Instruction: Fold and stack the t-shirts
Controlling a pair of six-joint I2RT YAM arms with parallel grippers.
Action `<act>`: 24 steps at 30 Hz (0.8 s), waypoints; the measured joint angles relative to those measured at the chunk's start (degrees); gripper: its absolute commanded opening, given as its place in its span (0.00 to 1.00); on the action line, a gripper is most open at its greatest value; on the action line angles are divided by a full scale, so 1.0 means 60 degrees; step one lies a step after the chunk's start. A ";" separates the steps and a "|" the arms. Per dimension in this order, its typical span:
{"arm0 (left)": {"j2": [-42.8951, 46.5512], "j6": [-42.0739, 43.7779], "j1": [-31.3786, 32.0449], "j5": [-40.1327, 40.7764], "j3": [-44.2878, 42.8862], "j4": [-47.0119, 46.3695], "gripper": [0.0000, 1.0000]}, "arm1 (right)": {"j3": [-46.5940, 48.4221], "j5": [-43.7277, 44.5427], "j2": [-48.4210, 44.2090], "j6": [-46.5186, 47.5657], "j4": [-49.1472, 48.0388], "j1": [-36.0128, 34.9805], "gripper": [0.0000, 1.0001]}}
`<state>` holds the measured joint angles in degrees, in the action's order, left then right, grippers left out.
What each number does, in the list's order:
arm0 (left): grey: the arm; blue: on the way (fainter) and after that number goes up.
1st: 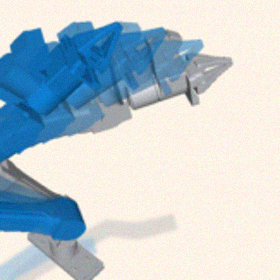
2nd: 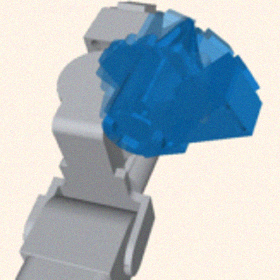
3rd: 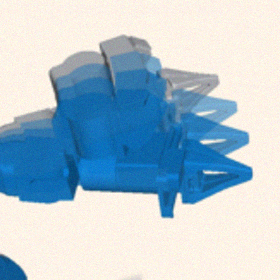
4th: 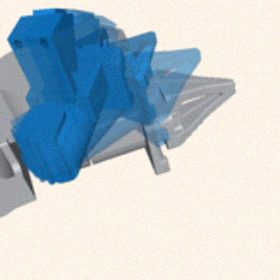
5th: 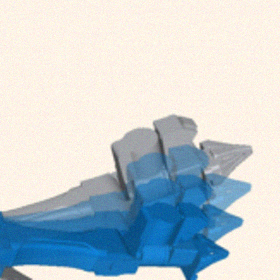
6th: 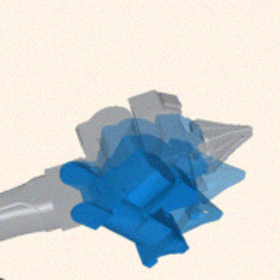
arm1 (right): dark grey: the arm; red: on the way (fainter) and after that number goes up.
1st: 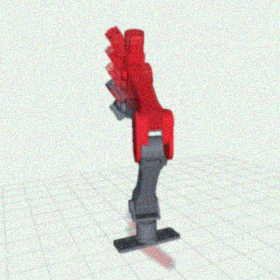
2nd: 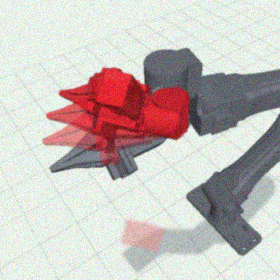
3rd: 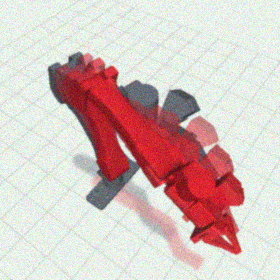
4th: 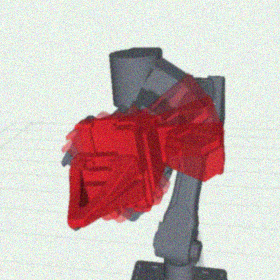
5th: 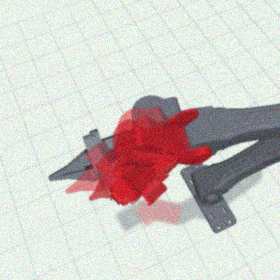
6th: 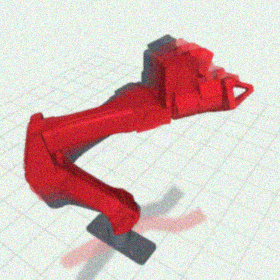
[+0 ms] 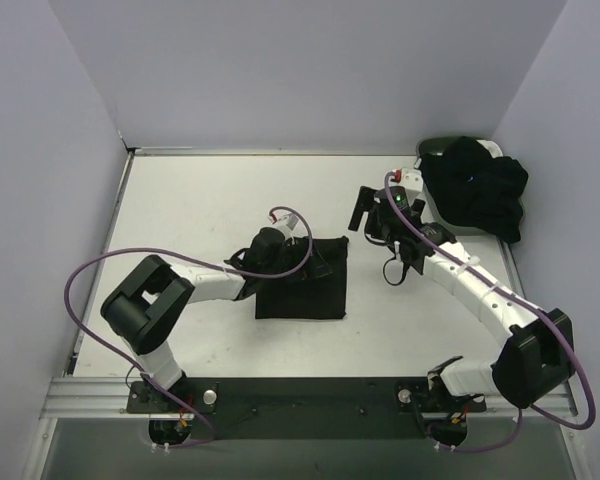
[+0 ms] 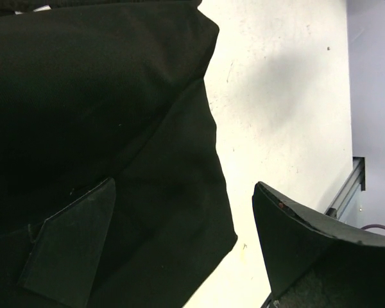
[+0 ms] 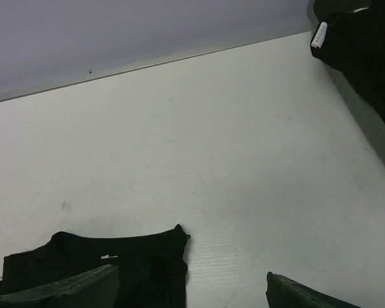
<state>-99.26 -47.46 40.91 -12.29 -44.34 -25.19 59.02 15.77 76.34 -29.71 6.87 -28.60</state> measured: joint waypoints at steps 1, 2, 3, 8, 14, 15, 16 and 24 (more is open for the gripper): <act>0.0080 0.0055 -0.0004 0.0044 -0.0142 0.0288 0.97 | 0.0000 0.0040 -0.0044 0.0000 0.0044 0.0000 1.00; 0.0175 0.0120 0.0000 0.0095 -0.0379 0.0772 0.97 | 0.0000 0.0095 -0.0095 0.0004 0.0106 0.0000 1.00; 0.0280 0.0229 0.0000 0.0182 -0.0663 0.1242 0.97 | 0.0007 0.0142 -0.0142 0.0007 0.0178 0.0000 1.00; 0.1020 0.0856 -0.0004 0.0736 -0.2492 0.3439 0.97 | 0.0302 0.0412 -0.0331 0.0142 0.0678 -0.0062 1.00; 0.2524 0.1785 -0.0004 0.2131 -0.4492 0.5825 0.97 | 0.0557 0.0831 -0.0987 0.0477 0.0907 -0.0437 1.00; 0.2830 0.1931 -0.0004 0.2386 -0.4590 0.6091 0.98 | 0.0568 0.0878 -0.1129 0.0521 0.0922 -0.0521 1.00; 0.3144 0.2058 -0.0004 0.2623 -0.4645 0.6346 0.97 | 0.0590 0.0929 -0.1268 0.0568 0.0951 -0.0597 1.00; 0.5606 0.2863 -0.0004 0.4375 -0.4207 0.7774 0.97 | 0.0652 0.1424 -0.2109 0.0860 0.1140 -0.1366 1.00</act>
<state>-65.63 -30.28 40.88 13.96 -69.58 21.45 62.94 24.32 63.68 -24.56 13.72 -36.80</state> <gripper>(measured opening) 0.974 0.999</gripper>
